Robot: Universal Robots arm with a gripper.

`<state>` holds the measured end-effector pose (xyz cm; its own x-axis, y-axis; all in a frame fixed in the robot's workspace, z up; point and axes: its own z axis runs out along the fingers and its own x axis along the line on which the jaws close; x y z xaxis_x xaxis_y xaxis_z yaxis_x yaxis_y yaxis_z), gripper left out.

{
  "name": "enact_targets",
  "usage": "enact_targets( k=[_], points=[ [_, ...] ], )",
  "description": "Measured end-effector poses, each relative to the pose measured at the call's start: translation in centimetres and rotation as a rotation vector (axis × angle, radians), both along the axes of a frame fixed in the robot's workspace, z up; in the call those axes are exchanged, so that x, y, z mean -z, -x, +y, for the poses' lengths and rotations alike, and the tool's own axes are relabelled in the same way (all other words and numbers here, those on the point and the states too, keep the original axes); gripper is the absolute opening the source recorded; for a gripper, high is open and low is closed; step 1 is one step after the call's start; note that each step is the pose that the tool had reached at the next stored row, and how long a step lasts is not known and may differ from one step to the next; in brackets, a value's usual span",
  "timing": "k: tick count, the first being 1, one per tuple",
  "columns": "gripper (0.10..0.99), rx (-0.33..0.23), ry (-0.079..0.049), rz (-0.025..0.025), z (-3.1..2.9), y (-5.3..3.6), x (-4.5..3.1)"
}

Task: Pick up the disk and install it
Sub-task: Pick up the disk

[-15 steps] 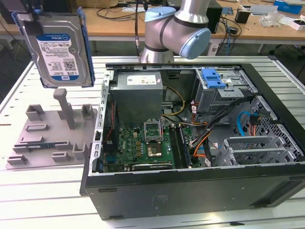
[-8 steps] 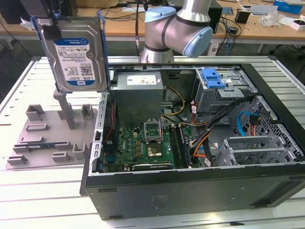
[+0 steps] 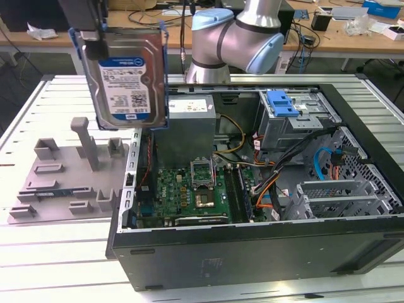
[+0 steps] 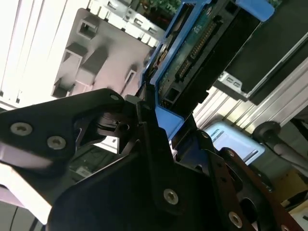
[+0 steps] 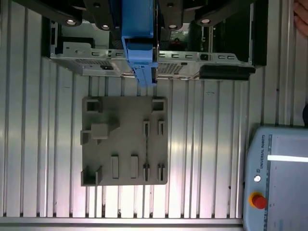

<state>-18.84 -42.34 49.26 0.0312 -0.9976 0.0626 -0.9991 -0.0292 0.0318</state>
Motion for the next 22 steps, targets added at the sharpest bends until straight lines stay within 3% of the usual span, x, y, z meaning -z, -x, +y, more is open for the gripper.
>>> enact_targets(
  k=[16, 22],
  points=[
    [0.369, 0.000, 0.000, 0.0005, -3.59, -7.34, 0.00],
    [0.369, 0.000, 0.000, 0.0009, -4.72, -9.25, 0.00]
  ],
)
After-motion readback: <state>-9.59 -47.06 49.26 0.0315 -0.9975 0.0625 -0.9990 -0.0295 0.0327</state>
